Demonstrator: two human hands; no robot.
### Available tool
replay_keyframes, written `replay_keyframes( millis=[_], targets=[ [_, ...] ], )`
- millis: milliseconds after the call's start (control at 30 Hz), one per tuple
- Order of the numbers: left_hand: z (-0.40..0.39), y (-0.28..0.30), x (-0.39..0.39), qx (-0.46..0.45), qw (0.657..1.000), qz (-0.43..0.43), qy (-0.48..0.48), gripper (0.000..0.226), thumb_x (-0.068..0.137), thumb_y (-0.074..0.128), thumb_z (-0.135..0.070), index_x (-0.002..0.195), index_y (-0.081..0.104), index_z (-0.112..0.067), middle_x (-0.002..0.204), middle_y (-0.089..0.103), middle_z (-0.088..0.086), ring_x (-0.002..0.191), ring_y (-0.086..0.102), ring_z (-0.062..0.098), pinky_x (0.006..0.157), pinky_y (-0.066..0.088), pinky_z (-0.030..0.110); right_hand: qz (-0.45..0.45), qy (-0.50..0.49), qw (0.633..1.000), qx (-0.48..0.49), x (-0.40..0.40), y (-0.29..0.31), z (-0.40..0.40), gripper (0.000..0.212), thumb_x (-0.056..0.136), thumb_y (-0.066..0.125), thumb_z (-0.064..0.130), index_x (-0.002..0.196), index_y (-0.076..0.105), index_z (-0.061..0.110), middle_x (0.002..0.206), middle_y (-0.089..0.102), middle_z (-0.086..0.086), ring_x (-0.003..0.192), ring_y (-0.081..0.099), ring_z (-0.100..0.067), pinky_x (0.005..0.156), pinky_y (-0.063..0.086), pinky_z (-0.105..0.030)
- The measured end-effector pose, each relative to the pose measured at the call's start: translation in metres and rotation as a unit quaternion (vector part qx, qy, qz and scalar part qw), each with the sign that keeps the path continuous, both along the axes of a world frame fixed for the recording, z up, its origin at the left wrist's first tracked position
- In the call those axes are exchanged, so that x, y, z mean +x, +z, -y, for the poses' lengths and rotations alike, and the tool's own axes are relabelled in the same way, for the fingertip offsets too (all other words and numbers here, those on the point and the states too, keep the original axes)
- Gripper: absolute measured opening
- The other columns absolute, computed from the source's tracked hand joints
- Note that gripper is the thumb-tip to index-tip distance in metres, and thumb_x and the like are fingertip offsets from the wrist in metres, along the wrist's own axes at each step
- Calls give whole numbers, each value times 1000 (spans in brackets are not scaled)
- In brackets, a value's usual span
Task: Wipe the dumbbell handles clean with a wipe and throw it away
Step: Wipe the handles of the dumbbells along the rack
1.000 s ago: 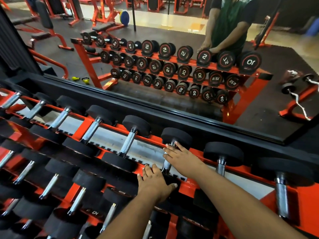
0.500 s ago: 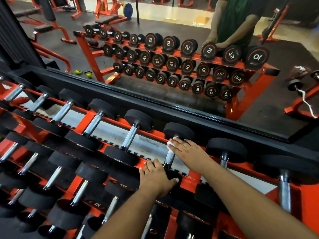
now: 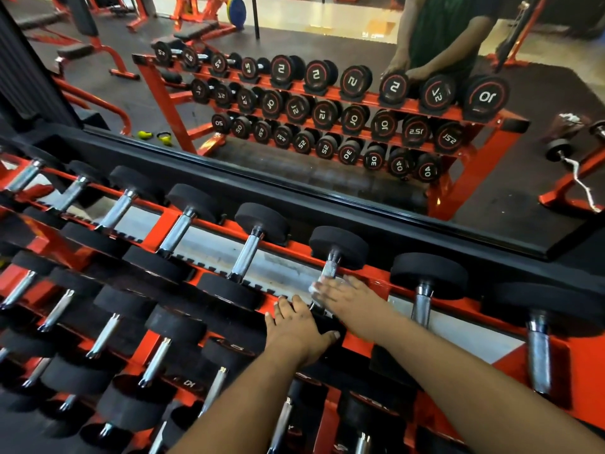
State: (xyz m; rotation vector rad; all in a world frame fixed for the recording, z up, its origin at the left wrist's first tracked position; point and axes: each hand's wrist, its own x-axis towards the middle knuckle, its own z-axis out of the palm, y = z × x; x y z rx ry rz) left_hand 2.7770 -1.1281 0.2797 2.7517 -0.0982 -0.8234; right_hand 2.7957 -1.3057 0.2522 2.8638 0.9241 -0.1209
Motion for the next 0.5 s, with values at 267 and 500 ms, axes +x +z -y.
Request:
replay_keyframes(
  millis=[267,500],
  targets=[
    [1,1,-2,-2,1000,8,3,122,85,54,-78,160,-6,-3,167,-1,26,156,-2,37,126,1,53,40,-13,999,-29,4,0,12,87,91,56,9,162,6,25,169,4,2,156,4,-19,122,11,-58],
    [2,-1,-1,-2,1000,11,3,122,84,55,-78,160,-5,-4,167,1,25,156,0,37,126,2,53,39,93,994,-47,17,5,17,71,95,52,14,158,24,29,166,24,3,154,17,-16,121,12,-62]
  ],
)
